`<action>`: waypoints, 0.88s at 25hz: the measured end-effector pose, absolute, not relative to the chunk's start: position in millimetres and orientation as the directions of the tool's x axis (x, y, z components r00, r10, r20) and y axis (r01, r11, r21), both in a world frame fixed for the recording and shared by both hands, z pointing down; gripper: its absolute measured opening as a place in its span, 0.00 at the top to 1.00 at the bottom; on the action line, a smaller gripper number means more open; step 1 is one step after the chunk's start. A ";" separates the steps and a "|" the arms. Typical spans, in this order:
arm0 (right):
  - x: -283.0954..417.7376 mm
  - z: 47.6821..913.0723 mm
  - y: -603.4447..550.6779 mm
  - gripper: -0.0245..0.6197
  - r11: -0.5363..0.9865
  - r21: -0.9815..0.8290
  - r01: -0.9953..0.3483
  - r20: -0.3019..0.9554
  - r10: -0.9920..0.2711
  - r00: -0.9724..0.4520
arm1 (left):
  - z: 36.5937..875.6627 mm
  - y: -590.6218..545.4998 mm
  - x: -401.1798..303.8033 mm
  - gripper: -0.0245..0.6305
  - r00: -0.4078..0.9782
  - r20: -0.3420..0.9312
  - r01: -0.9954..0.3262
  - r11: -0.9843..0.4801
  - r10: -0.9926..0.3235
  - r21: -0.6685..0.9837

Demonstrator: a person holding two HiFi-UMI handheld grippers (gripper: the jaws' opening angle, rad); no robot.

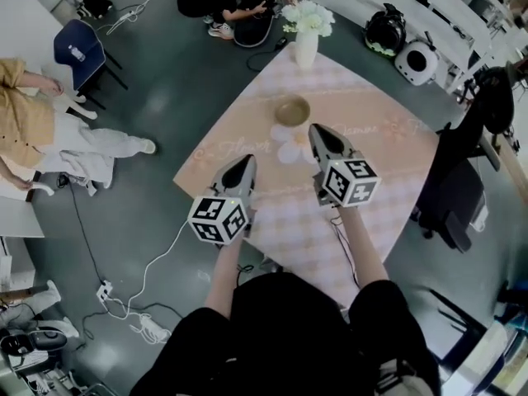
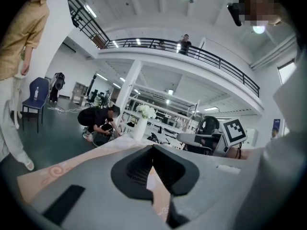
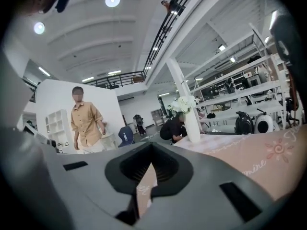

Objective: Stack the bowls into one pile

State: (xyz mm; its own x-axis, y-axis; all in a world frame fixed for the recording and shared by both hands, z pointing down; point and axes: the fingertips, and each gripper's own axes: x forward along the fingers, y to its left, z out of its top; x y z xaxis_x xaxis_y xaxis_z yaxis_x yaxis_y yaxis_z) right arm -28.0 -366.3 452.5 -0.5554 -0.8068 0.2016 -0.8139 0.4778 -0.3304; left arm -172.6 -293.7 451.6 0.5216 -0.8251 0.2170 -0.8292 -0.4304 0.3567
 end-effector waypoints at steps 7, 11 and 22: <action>-18.3 409.8 -320.2 0.97 0.520 -0.325 -0.790 0.087 -0.816 -0.572 | 409.2 -269.7 -183.2 0.97 0.523 0.146 -0.831 -0.465 -0.839 0.305; -9.6 391.7 -300.2 0.97 0.527 -0.309 -0.792 0.043 -0.824 -0.566 | 389.8 -257.7 -190.0 0.97 0.506 0.108 -0.843 -0.463 -0.856 0.275; 6.5 348.6 -263.6 0.97 0.528 -0.314 -0.789 -0.050 -0.839 -0.541 | 353.1 -227.1 -218.3 0.97 0.428 0.051 -0.891 -0.411 -0.903 0.193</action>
State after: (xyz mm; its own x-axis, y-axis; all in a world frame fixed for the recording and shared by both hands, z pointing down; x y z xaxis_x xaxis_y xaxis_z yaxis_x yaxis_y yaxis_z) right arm 6.5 -263.6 348.6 -0.5413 -0.8393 -0.0505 -0.7893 0.5279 -0.3135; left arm -218.3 -227.1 353.1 0.4277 -0.9025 0.0505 -0.8908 -0.4113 0.1930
